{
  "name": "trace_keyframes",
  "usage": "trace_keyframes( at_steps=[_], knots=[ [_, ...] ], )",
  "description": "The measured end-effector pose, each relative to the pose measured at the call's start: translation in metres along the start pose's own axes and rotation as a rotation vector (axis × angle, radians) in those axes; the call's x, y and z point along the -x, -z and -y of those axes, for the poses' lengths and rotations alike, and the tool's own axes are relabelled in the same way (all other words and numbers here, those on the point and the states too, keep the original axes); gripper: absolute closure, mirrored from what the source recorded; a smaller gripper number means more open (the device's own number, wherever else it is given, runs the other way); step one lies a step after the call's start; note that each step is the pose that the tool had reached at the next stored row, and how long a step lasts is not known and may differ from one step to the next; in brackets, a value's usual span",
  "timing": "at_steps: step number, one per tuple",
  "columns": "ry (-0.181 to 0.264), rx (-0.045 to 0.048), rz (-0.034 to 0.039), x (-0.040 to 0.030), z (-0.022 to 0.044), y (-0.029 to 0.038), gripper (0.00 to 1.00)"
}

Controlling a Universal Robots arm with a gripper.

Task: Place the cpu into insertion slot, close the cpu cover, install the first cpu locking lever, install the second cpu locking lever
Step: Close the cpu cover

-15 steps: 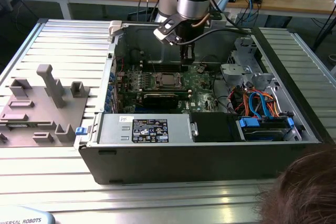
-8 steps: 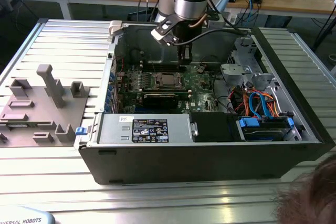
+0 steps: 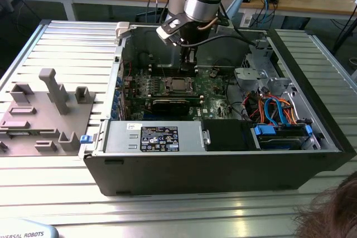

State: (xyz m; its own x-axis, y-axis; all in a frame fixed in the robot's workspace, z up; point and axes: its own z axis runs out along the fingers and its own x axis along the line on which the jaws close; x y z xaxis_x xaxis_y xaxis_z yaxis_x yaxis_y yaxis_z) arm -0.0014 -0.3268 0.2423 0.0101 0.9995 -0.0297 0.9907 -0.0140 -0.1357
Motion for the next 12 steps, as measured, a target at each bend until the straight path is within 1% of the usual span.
trace_keyframes(
  at_steps=[12],
  knots=[
    [0.000,0.0000,0.0001,0.0000,0.0044,-0.0031,0.89]
  ],
)
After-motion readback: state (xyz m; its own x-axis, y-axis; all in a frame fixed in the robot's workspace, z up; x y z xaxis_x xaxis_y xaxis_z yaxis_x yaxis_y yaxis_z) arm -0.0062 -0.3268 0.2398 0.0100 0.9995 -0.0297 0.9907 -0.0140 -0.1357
